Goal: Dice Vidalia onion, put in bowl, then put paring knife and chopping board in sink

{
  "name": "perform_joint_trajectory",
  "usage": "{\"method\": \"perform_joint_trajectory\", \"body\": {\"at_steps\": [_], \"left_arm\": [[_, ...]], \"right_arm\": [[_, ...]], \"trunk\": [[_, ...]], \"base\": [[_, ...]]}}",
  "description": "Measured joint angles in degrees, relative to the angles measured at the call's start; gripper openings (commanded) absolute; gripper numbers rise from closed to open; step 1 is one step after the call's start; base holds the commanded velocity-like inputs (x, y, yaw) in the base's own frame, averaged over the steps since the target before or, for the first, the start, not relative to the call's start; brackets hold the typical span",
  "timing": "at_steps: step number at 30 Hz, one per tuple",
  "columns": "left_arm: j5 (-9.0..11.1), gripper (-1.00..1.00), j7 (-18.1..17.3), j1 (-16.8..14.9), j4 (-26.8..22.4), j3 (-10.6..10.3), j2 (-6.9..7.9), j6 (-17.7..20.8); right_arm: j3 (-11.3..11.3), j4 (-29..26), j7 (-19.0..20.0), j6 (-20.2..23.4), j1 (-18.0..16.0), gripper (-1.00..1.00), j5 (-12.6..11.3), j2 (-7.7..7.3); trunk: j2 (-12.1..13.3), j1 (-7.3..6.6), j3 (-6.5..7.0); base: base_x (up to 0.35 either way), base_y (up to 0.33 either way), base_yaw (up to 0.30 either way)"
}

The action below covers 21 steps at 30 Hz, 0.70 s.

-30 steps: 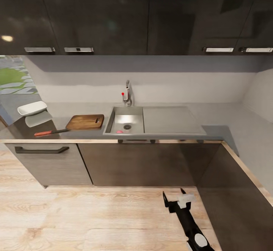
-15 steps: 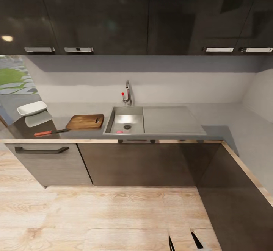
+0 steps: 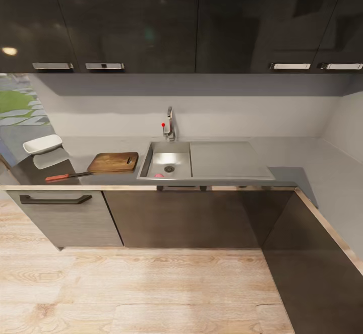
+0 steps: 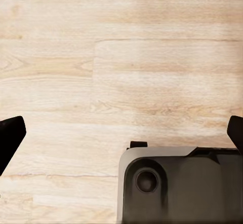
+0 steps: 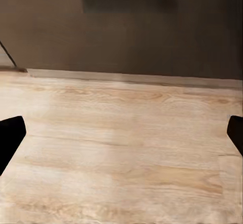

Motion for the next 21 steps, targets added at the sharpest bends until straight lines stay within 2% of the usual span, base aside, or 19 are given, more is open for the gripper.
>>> {"method": "perform_joint_trajectory", "body": {"at_steps": [2,5,9,10,11,12,14,17,18,19,20,21], "left_arm": [[-0.1,1.00,0.0,-0.1,-1.0,0.0,-0.18,3.4],[-0.1,1.00,0.0,-0.3,-3.9,-0.1,-0.45,8.4],[-0.2,1.00,-0.1,-0.5,-12.5,-0.2,-0.60,17.9],[-0.3,1.00,-0.1,-0.5,-17.1,-0.3,-0.69,22.8],[-0.3,1.00,-0.1,-0.5,-18.9,-0.3,-0.73,24.4],[-0.3,1.00,-0.1,-0.5,-25.2,-0.5,-1.02,30.7],[-0.4,1.00,-0.1,-0.5,-32.4,-0.6,-1.37,37.4],[-0.4,1.00,-0.1,-0.5,-38.8,-1.1,-1.67,43.5],[-0.4,1.00,-0.2,-0.6,-41.8,-1.5,-1.83,46.2],[-0.4,1.00,-0.2,-1.1,-47.1,-2.4,-2.07,51.3],[-0.4,1.00,-0.2,-1.8,-49.7,-2.9,-2.19,53.7],[-0.4,1.00,-0.2,-3.8,-52.2,-4.3,-2.32,57.4]], "right_arm": [[0.0,6.9,0.1,-0.1,0.0,1.00,-0.1,0.06],[-0.1,9.4,0.2,-0.2,0.0,1.00,-0.2,0.08],[-0.1,11.2,0.2,-0.2,0.0,1.00,-0.3,0.09],[-0.1,11.5,0.2,-0.2,0.0,1.00,-0.3,0.10],[-0.1,11.6,0.2,-0.2,0.0,1.00,-0.3,0.10],[-0.1,11.9,0.2,-0.2,0.0,1.00,-0.3,0.10],[-0.1,12.0,0.2,-0.2,0.0,1.00,-0.3,0.10],[-0.1,12.1,0.2,-0.2,0.0,1.00,-0.3,0.10],[-0.1,12.1,0.2,-0.2,0.0,1.00,-0.3,0.10],[-0.1,12.1,0.2,-0.2,0.0,1.00,-0.3,0.10],[-0.1,12.1,0.2,-0.2,0.0,1.00,-0.3,0.10],[-0.1,12.2,0.2,-0.2,0.0,1.00,-0.3,0.10]], "trunk": [[0.0,0.00,0.00],[0.0,0.00,0.01],[0.0,0.00,0.01],[0.0,0.01,0.02],[0.0,0.00,0.01],[0.0,0.00,0.02],[0.0,0.00,0.02],[0.0,0.00,0.01],[0.0,0.00,0.01],[0.0,0.01,0.02],[0.0,0.00,0.02],[0.0,0.01,0.02]], "base": [[0.000,0.000,0.000],[0.000,0.000,0.000],[0.000,0.000,0.000],[0.000,0.000,0.000],[0.000,0.000,0.000],[0.000,0.000,0.000],[0.000,0.000,0.000],[0.000,0.000,0.000],[0.000,0.000,0.000],[0.000,0.000,0.000],[0.000,0.000,0.000],[0.000,0.000,0.000]]}}
